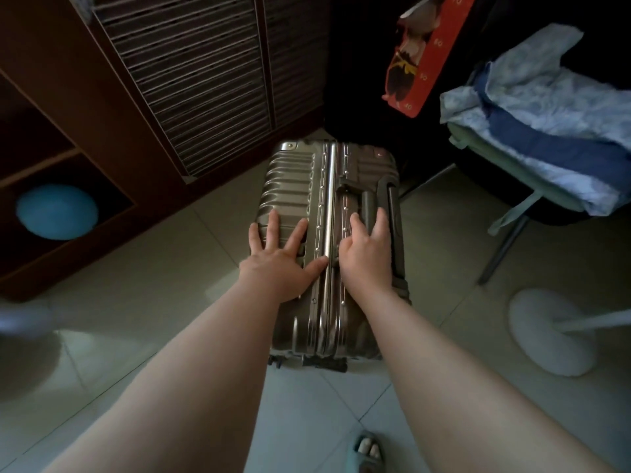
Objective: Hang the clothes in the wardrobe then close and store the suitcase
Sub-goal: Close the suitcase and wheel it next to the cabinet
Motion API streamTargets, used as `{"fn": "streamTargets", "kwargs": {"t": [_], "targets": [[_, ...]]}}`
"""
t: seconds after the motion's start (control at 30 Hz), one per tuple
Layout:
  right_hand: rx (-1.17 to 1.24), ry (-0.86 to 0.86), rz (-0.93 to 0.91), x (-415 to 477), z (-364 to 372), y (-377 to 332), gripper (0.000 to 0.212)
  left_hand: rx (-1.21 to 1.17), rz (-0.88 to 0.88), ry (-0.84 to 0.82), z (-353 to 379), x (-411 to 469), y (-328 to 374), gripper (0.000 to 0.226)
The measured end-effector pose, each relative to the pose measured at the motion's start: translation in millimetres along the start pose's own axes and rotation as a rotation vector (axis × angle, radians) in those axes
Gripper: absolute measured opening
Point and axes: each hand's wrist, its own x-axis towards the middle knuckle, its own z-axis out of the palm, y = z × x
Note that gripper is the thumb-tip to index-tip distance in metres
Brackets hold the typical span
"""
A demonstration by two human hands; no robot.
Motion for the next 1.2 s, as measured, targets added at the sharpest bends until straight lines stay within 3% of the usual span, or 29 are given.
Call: {"fn": "streamTargets", "kwargs": {"t": [1.2], "targets": [[-0.006, -0.011, -0.020, 308, -39, 33, 0.047, -0.069, -0.038, 0.051, -124, 241, 126, 0.078]]}}
